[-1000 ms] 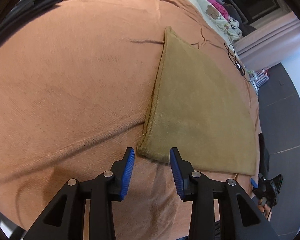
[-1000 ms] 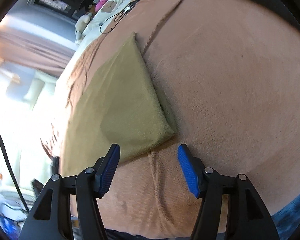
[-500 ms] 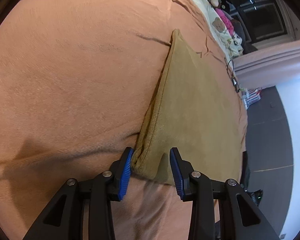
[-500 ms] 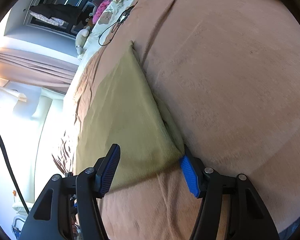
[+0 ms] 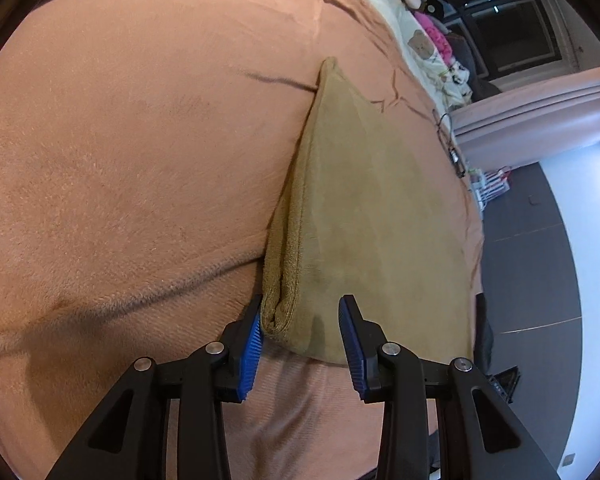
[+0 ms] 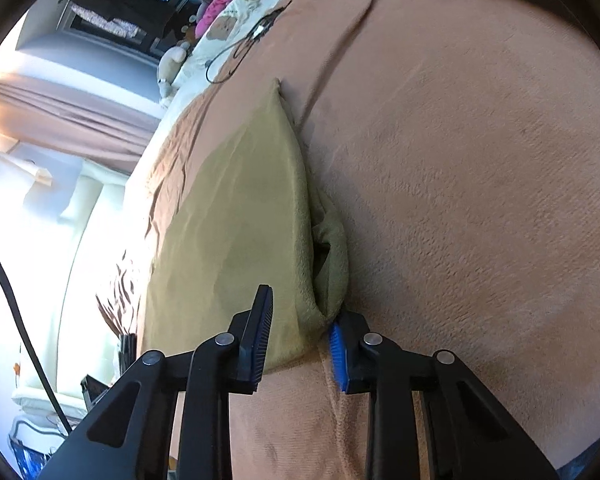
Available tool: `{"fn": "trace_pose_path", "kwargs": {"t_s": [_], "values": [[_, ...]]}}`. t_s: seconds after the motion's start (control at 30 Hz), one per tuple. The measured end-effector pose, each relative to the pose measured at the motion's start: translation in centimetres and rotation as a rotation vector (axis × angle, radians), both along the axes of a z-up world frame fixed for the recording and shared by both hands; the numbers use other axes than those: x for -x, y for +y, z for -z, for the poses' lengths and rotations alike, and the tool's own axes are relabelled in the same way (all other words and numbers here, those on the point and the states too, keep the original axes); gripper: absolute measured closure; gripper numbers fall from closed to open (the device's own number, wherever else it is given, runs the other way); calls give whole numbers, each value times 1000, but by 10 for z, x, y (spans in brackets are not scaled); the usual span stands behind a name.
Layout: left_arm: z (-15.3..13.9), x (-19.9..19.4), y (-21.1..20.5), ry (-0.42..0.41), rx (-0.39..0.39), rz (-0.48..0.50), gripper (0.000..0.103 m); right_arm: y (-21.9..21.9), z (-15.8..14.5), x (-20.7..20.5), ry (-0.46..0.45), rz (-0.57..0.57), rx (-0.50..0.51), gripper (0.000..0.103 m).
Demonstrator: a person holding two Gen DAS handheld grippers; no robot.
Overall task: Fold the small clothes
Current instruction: 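Push both grippers against the folded shirt's side edge to square it, then close both grippers on the side edge of the olive shirt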
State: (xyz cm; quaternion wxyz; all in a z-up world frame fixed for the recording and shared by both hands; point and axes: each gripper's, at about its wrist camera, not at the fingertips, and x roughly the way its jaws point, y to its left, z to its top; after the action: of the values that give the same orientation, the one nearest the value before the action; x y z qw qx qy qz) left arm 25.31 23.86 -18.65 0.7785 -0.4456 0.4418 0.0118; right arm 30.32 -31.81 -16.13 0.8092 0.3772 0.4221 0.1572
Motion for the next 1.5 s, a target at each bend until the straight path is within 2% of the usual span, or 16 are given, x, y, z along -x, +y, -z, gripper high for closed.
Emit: {"fn": "trace_pose_path", "kwargs": {"t_s": [0.1, 0.33, 0.47, 0.5, 0.63, 0.73, 0.9, 1.27, 1.5], "values": [[6, -5, 2, 4, -16, -12, 65, 1, 6, -7, 12, 1, -15, 79], [8, -22, 4, -10, -38, -11, 65, 3, 0, -21, 1, 5, -10, 79], [12, -26, 0, -6, -37, -1, 83, 6, -5, -23, -11, 0, 8, 81], [12, -26, -1, -5, -36, 3, 83, 8, -7, -22, -15, -4, 25, 89], [11, -20, -3, -10, -23, 23, 83, 10, -16, -20, -28, -3, 39, 97], [10, -19, -3, -9, -48, 29, 95, 12, -16, -21, -21, -4, 64, 100], [-5, -17, 1, -44, -50, 4, 97, 19, -27, -18, -3, 35, 110, 101], [-56, -1, 7, -101, -129, 17, 98, 42, -55, 1, -10, 35, 108, 101], [-63, 26, 14, -96, -136, 12, 98, 49, -52, 14, -6, -20, 113, 101]]}}
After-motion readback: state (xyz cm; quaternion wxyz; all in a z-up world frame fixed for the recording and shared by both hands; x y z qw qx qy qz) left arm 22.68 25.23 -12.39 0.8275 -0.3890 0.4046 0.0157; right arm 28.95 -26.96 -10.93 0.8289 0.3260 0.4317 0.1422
